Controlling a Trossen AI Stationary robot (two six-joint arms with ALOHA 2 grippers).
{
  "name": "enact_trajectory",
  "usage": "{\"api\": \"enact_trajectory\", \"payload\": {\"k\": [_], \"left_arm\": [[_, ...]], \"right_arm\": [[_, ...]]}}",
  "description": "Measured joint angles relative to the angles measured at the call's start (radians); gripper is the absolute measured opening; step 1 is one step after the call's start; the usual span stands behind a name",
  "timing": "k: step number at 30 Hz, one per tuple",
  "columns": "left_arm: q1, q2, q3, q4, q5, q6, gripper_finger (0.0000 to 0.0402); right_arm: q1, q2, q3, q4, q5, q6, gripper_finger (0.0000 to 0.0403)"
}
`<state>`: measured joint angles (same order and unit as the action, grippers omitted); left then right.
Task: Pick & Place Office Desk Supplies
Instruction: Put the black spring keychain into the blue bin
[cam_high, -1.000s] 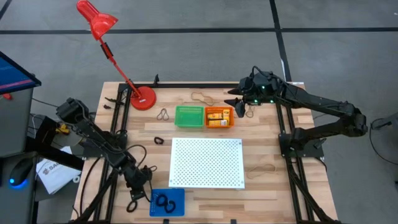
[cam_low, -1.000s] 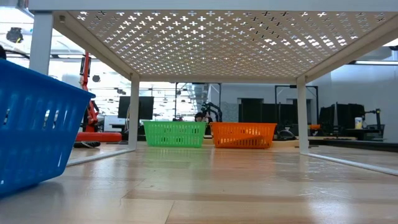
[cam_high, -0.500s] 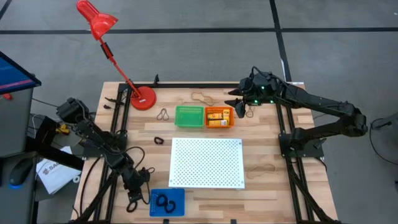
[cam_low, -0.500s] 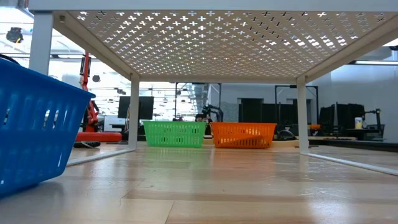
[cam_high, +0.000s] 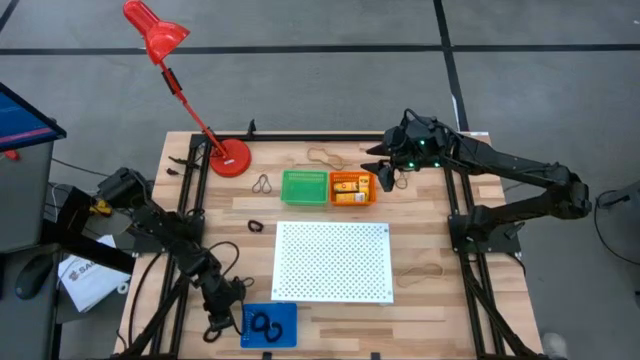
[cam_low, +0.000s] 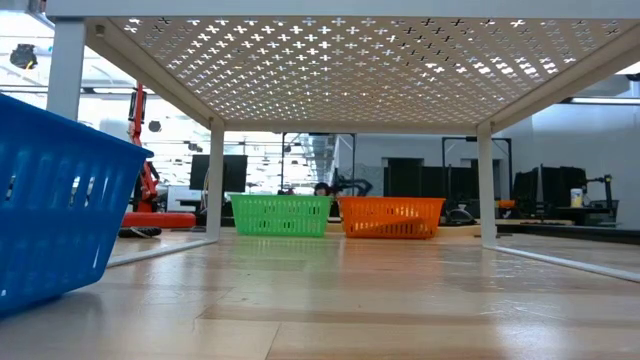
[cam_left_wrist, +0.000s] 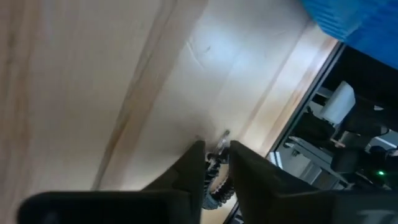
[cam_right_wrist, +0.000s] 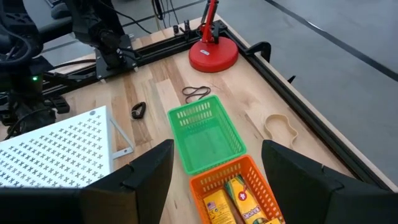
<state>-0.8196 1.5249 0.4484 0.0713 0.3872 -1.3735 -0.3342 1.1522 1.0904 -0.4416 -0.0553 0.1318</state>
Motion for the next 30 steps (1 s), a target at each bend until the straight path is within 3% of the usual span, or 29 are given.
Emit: {"api": "enact_trajectory", "payload": {"k": [4, 13, 22, 27, 30], "left_arm": [[0.000, -0.002, -0.001, -0.022, -0.011, 0.000, 0.0010], [-0.001, -0.048, -0.001, -0.104, -0.051, 0.017, 0.0002], [0.000, -0.371, -0.007, -0.349, -0.341, 0.124, 0.0001], [0.000, -0.551, -0.005, -0.290, -0.527, 0.286, 0.0000], [0.000, -0.594, -0.004, -0.161, -0.606, 0.415, 0.0000]], "right_arm": [[0.000, 0.000, 0.000, 0.000, 0.000, 0.000, 0.0240], [0.000, 0.000, 0.000, 0.006, 0.000, 0.000, 0.0240], [0.000, 0.000, 0.000, 0.015, 0.000, 0.000, 0.0240], [0.000, 0.000, 0.000, 0.013, 0.000, 0.001, 0.0240], [0.000, 0.000, 0.000, 0.008, 0.000, 0.003, 0.0240]]}}
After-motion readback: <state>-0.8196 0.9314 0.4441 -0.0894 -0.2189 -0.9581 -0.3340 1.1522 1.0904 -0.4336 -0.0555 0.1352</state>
